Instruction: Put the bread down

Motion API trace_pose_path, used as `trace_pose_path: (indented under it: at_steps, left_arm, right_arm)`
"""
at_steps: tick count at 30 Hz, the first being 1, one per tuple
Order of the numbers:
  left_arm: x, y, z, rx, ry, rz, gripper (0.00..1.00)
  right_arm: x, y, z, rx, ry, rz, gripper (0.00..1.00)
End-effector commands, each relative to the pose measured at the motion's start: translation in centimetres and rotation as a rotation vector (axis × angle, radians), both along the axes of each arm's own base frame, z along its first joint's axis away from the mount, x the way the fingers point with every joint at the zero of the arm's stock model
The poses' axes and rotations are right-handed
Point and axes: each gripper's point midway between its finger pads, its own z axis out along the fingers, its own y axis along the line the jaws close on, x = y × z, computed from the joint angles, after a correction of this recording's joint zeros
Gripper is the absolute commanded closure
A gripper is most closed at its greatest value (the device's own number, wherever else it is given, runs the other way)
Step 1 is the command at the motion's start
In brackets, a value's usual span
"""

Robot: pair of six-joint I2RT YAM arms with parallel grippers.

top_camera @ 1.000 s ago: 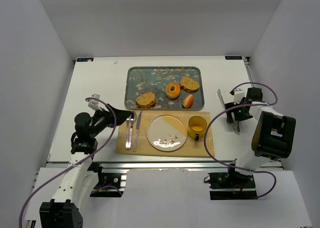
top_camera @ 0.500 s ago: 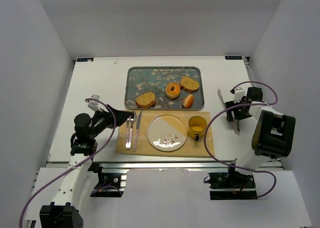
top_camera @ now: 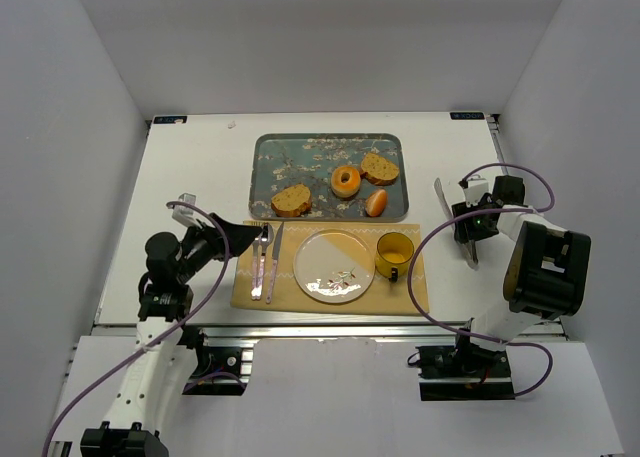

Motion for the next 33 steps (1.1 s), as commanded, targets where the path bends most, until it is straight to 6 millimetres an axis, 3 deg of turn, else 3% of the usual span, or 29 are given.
trace_pose_path:
  at_steps: [1,7,11,14,21,24,26,28,31,33]
  left_arm:
    - [0.0,0.3,1.9,0.012,-0.046,0.017,0.16]
    - [-0.6,0.5,2.4,0.013,-0.051,0.028,0.16]
    - [-1.0,0.5,2.8,0.014,-0.055,0.032,0.16]
    - [-1.3,0.6,3.3,0.013,-0.065,0.034,0.16]
    - [-1.9,0.7,4.5,0.012,-0.087,0.045,0.16]
    - [-2.2,0.8,4.9,0.012,-0.094,0.053,0.16]
    - [-2.4,0.9,5.1,0.014,-0.098,0.054,0.16]
    - [-2.6,0.9,5.3,0.015,-0.098,0.058,0.16]
    - [-3.2,1.1,5.8,0.024,-0.101,0.065,0.16]
    - [-3.5,1.3,6.0,0.034,-0.104,0.08,0.16]
  right_arm:
    - [-1.9,-0.4,-1.7,-0.032,0.064,0.004,0.41]
    - [-1.1,0.2,-0.7,0.001,0.029,0.022,0.58]
    - [0.6,0.9,1.7,0.047,-0.03,0.048,0.78]
    - [2.1,2.2,4.5,0.118,-0.09,0.076,0.88]
    - [4.9,6.3,12.2,0.241,-0.253,0.169,0.89]
    - [5.1,10.4,14.9,0.252,-0.29,0.291,0.87]
    - [4.9,14.3,16.5,0.263,-0.31,0.398,0.84]
    - [4.2,18.4,17.3,0.287,-0.312,0.498,0.81]
    - [3.6,22.8,18.3,0.313,-0.313,0.607,0.75]
    - [3.3,24.7,18.8,0.309,-0.317,0.668,0.7]
